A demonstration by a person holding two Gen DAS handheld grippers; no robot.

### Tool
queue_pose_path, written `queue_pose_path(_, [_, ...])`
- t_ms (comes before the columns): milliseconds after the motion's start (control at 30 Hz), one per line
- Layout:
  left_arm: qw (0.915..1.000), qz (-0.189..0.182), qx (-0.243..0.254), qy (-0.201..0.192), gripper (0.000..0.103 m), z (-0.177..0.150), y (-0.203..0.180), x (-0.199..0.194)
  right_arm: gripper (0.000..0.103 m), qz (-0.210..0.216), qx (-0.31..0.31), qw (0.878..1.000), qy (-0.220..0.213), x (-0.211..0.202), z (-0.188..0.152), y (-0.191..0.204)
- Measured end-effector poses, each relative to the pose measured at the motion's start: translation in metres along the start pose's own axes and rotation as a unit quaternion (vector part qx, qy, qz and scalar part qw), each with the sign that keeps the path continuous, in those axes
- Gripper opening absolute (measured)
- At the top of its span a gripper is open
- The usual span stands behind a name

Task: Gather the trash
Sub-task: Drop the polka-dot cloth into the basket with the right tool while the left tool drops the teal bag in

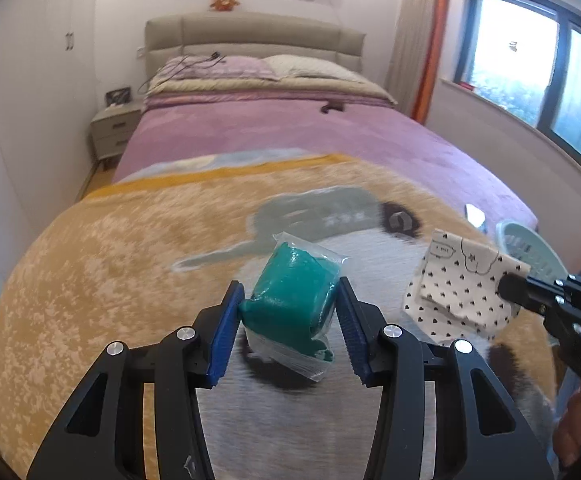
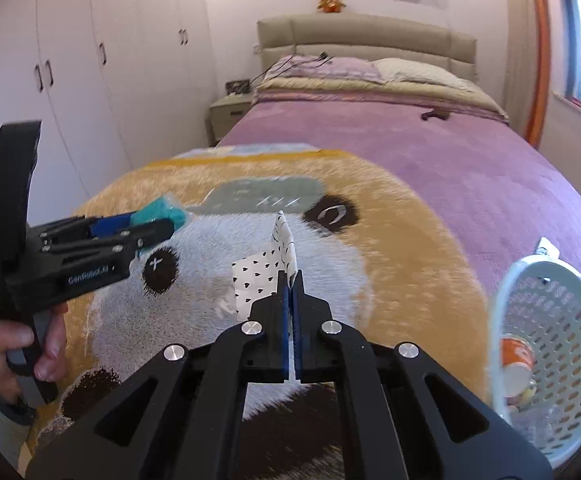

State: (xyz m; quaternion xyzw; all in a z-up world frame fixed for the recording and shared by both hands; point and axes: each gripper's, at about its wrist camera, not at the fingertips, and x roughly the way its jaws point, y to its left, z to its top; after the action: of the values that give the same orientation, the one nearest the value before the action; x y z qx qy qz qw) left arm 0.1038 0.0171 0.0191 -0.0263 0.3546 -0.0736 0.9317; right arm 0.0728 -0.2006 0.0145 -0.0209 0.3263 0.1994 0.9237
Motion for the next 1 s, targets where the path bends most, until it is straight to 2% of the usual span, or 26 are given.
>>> queue_pose_path(333, [0.9946, -0.066, 0.063, -0.049, 0.045, 0.029, -0.097, -0.029, 0.0, -0.07, 0.031, 0.994, -0.079, -0.091, 0.011, -0.06])
queue_pose_path(533, [0.9868, -0.114, 0.098, -0.06, 0.045, 0.043, -0.165, -0.029, 0.0, -0.136, 0.073, 0.982, -0.111, -0.136, 0.008, -0.114])
queue_pose_path(767, [0.9765, -0.159, 0.138, -0.046, 0.045, 0.046, -0.237, -0.003, 0.0, -0.195, 0.147, 0.965, -0.093, -0.149, -0.011, -0.184])
queue_pose_path(1000, [0.9713, -0.186, 0.147, -0.01, 0.045, 0.042, -0.279, 0.041, 0.0, -0.226, 0.203, 0.951, -0.054, -0.136, -0.038, -0.235])
